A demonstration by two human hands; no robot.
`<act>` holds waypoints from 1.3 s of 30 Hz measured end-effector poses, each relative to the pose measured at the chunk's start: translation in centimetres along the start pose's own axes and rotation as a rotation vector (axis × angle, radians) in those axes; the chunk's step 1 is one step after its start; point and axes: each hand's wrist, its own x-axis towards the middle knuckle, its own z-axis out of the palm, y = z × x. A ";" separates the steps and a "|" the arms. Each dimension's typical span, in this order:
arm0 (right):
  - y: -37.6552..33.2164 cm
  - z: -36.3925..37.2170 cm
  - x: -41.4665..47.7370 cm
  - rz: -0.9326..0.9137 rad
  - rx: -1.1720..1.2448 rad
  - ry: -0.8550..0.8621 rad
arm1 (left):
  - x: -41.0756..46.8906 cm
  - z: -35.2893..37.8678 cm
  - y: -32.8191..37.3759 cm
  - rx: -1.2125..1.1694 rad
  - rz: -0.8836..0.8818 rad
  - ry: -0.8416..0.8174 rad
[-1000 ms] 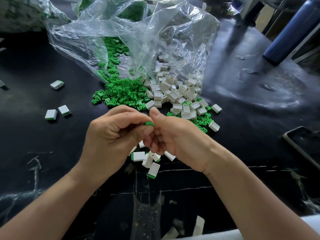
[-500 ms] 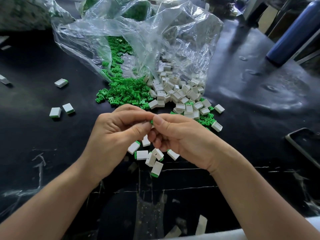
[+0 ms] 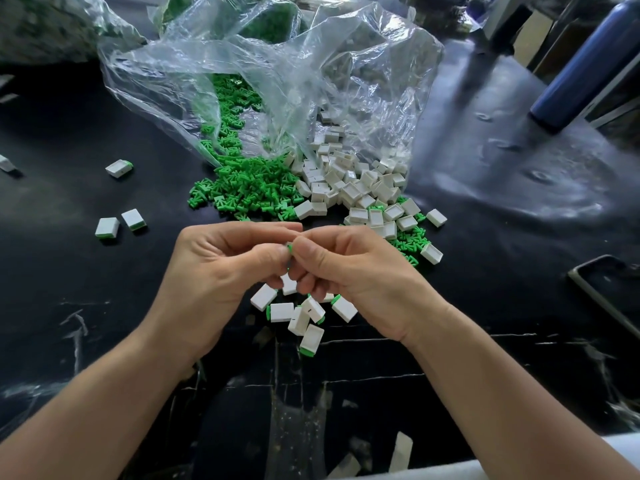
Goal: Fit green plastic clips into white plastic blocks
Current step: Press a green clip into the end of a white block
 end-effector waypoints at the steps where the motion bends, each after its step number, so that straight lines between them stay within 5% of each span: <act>1: 0.1 0.0 0.0 -0.010 0.014 0.006 | 0.0 0.0 0.0 -0.005 0.004 0.004; 39: 0.7 1.7 0.1 -0.043 -0.014 0.167 | -0.3 1.3 -1.5 -0.045 0.020 0.150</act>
